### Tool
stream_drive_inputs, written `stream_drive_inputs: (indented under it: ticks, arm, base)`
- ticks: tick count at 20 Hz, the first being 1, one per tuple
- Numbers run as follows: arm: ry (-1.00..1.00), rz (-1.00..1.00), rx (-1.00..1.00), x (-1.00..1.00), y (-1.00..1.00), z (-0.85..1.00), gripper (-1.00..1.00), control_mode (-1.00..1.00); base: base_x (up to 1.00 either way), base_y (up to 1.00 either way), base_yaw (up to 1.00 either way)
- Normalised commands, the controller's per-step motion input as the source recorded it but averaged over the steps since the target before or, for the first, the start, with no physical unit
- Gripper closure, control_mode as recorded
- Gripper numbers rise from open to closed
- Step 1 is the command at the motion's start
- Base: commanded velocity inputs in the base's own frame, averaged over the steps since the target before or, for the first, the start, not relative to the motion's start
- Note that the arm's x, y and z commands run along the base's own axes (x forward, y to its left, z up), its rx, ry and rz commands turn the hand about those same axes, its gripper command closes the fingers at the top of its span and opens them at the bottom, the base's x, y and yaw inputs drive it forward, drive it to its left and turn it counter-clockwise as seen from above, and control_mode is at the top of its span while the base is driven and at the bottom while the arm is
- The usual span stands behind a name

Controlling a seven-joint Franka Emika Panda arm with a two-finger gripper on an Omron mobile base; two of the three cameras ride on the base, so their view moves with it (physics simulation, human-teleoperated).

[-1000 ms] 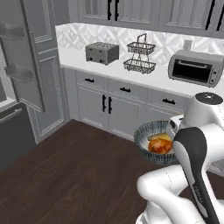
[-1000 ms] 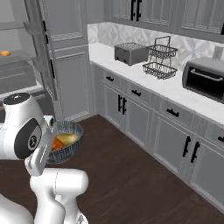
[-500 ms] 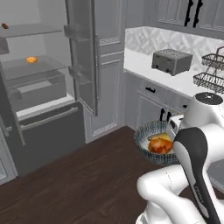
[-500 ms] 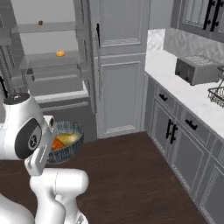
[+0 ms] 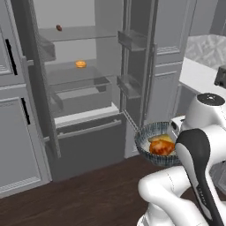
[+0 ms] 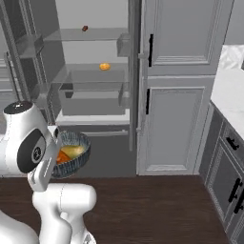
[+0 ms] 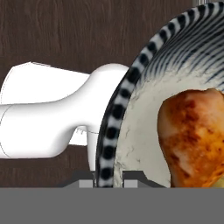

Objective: Pick the chicken drumstick and cucumber from their plates and place them in the bowl. Then put the bowl in the fridge.

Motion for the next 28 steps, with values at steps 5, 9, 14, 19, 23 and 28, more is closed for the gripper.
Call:
stream_drive_inputs:
  ticks: [5, 9, 14, 19, 23, 28]
  arm:
    - [0.00, 0.00, 0.00, 0.00, 0.00, 0.00, 1.00, 1.00]
    - [0.00, 0.00, 0.00, 0.00, 0.00, 0.00, 1.00, 1.00]
    - [0.00, 0.00, 0.00, 0.00, 0.00, 0.00, 1.00, 1.00]
    - [0.00, 0.00, 0.00, 0.00, 0.00, 0.00, 1.00, 1.00]
    - [0.00, 0.00, 0.00, 0.00, 0.00, 0.00, 1.00, 1.00]
    - [0.00, 0.00, 0.00, 0.00, 0.00, 0.00, 1.00, 1.00]
  base:
    - [0.91, 0.17, 0.01]
    - [0.51, 0.18, 0.21]
    - [0.61, -0.05, 0.41]
    - [0.61, 0.00, 0.20]
    - [0.64, 0.09, 0.00]
    - [0.65, 0.10, 0.00]
